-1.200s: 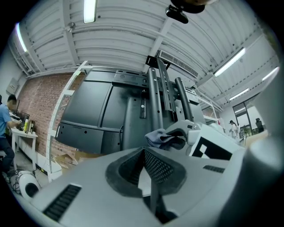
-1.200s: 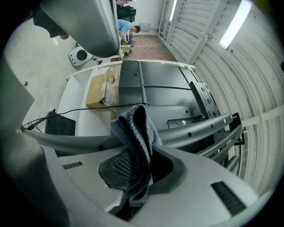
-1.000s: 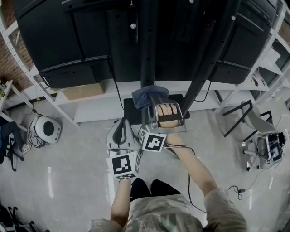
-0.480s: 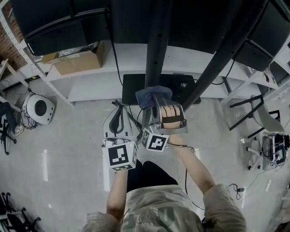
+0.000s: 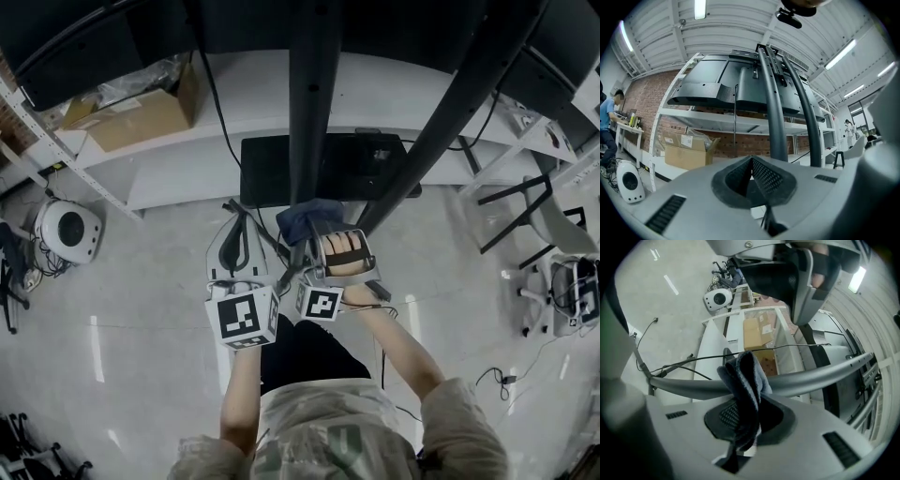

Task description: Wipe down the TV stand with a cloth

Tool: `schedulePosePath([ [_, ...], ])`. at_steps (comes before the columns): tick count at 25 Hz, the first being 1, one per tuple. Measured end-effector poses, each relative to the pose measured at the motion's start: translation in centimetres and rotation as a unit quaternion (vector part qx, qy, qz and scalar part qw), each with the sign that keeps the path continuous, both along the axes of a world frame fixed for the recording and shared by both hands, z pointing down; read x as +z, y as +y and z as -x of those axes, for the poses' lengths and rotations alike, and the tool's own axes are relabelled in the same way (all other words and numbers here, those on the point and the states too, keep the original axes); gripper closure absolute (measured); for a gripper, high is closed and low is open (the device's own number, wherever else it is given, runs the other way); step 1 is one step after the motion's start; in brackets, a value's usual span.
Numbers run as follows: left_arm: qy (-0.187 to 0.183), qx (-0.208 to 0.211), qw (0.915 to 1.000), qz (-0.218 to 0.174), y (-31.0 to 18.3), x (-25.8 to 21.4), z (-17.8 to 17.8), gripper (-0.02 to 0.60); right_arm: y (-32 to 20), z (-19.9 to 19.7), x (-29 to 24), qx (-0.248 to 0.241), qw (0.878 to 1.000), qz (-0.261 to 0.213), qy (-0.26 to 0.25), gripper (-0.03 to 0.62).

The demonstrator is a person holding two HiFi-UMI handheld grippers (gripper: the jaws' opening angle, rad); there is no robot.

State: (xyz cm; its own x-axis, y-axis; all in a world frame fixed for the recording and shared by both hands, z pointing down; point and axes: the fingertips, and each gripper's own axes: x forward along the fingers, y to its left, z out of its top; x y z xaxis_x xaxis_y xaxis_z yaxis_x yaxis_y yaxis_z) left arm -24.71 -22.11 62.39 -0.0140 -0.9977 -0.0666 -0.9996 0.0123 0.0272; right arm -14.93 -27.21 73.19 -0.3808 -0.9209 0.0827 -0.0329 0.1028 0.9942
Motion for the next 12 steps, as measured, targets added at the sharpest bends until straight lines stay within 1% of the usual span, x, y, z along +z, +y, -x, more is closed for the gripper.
schedulePosePath([
  [4, 0.000, 0.005, 1.0000, 0.003, -0.3, 0.5, 0.2, 0.566, -0.1, 0.0, 2.0, 0.001, 1.000, 0.010, 0.016, 0.537],
  [7, 0.001, 0.007, 1.0000, 0.006, -0.4, -0.9, 0.0, 0.566, 0.3, -0.3, 1.4, 0.001, 0.999, 0.030, 0.015, 0.537],
  [9, 0.003, 0.012, 0.9999, 0.008, -0.5, -3.0, -0.5, 0.566, 0.8, -0.7, -1.1, 0.002, 0.999, 0.036, -0.002, 0.537],
  [12, 0.003, 0.020, 0.9998, 0.004, -0.4, -8.2, -1.2, 0.566, 1.3, -1.3, -8.7, 0.007, 0.998, 0.028, -0.062, 0.537],
])
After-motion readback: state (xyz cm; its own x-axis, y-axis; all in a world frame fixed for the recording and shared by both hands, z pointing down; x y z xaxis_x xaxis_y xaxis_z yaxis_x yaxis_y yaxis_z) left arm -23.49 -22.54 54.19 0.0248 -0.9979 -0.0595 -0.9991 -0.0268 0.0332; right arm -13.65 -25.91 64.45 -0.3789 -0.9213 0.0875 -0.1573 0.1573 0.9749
